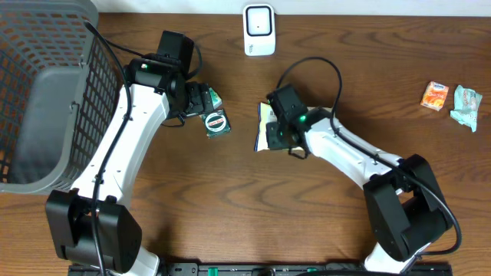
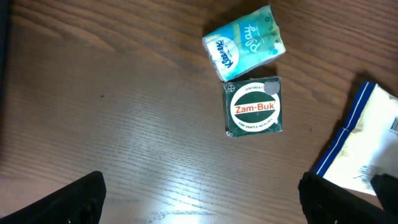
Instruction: Scan the item barcode
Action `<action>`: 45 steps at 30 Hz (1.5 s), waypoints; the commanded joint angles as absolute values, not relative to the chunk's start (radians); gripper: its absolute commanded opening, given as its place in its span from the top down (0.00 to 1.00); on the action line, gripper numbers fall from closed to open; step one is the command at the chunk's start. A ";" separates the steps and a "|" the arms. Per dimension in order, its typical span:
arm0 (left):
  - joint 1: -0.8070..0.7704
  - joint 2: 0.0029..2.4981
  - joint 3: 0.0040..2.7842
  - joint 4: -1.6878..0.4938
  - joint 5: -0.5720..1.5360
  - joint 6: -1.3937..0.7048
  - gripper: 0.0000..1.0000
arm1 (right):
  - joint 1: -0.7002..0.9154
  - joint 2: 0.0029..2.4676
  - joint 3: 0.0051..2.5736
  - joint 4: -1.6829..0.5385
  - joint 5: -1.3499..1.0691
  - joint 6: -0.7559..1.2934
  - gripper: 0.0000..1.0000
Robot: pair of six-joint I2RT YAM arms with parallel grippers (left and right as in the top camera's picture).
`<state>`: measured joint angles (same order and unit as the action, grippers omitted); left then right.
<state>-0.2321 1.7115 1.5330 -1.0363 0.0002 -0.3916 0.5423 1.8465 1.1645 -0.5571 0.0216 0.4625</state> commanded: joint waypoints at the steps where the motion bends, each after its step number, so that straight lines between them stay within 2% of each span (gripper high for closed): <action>1: -0.229 1.711 1.541 -1.039 -0.011 -0.386 0.03 | 0.545 1.852 1.152 -0.565 0.075 0.513 0.99; 10: -0.229 1.711 1.541 -1.039 -0.011 -0.386 0.02 | 0.515 1.778 1.200 -0.706 0.071 0.511 0.96; 13: -0.229 1.711 1.541 -1.039 -0.011 -0.386 0.02 | 0.482 1.712 1.214 -0.754 0.141 0.511 0.91; 15: -0.229 1.711 1.541 -1.039 -0.011 -0.386 0.02 | 0.457 1.678 1.214 -0.759 0.156 0.511 0.79; 18: -0.229 1.711 1.541 -1.039 -0.011 -0.386 0.02 | 0.378 1.626 1.214 -0.748 0.155 0.508 0.68; 22: -0.229 1.711 1.541 -1.039 -0.011 -0.386 0.02 | 0.274 1.623 1.214 -0.736 0.133 0.506 0.30; 26: -0.229 1.711 1.541 -1.039 -0.011 -0.386 0.02 | 0.160 1.644 1.213 -0.735 0.039 0.407 0.06; 27: -0.229 1.711 1.541 -1.039 -0.011 -0.386 0.02 | 0.135 1.653 1.213 -0.733 0.009 0.381 0.03; 34: -0.229 1.711 1.541 -1.039 -0.011 -0.386 0.02 | 0.004 1.744 1.213 -0.697 -0.319 0.154 0.01; 45: -0.229 1.711 1.541 -1.039 -0.011 -0.386 0.03 | -0.102 1.955 1.213 -0.661 -0.675 0.004 0.01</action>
